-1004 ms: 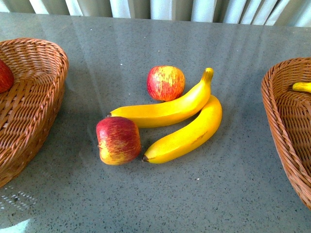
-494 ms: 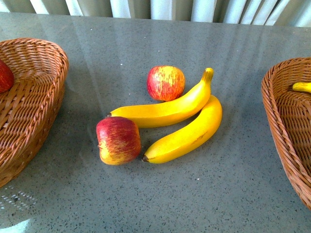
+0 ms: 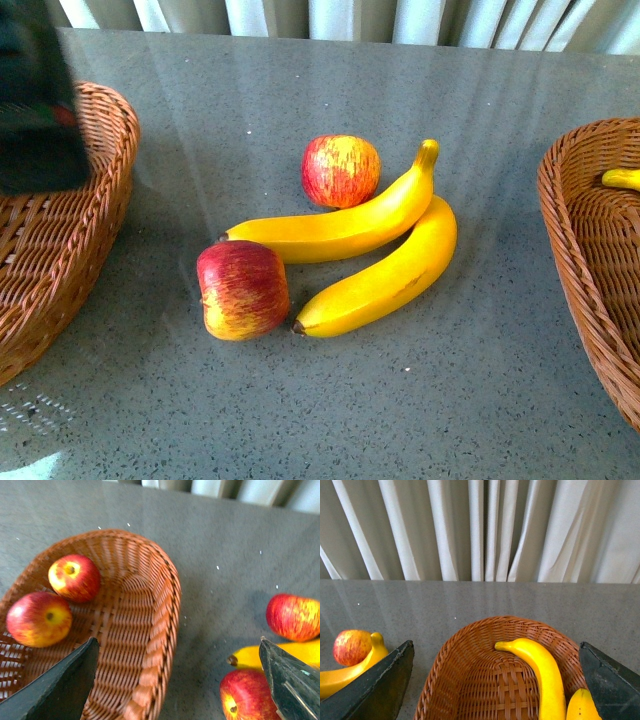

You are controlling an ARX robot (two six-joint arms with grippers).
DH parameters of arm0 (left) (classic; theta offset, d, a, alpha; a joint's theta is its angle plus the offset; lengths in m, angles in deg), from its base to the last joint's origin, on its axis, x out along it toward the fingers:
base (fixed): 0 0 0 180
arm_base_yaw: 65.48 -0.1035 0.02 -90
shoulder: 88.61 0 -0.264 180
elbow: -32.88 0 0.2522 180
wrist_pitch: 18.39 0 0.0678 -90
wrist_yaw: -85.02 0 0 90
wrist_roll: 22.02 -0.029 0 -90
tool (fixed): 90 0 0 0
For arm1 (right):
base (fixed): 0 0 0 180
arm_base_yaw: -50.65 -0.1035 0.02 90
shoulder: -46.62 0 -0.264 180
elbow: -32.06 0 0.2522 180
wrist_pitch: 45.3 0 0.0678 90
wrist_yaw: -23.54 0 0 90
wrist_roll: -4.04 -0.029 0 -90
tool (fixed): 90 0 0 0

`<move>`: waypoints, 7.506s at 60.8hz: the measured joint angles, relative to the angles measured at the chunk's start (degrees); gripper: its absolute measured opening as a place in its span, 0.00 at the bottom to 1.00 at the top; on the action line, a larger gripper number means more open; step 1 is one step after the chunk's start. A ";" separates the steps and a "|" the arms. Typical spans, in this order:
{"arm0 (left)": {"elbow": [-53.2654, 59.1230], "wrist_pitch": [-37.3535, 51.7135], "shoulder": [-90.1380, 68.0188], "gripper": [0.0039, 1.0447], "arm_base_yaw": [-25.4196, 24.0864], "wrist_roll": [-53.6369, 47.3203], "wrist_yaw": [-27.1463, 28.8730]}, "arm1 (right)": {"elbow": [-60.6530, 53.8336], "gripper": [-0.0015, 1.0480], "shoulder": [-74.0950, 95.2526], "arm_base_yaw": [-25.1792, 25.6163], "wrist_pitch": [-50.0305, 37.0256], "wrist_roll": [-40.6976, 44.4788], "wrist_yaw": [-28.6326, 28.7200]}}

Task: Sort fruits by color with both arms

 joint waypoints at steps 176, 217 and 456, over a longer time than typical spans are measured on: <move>-9.01 -1.55 -15.87 0.52 -2.73 9.81 -8.98 | 0.00 0.91 0.00 0.00 0.00 -0.02 0.00; -6.58 3.34 -17.07 0.91 -17.94 -1.57 -10.69 | 0.00 0.91 0.00 0.00 0.00 0.00 0.02; -18.16 9.64 -30.25 0.67 -19.58 -4.39 -17.88 | 0.00 0.91 0.00 0.00 0.00 -0.02 0.02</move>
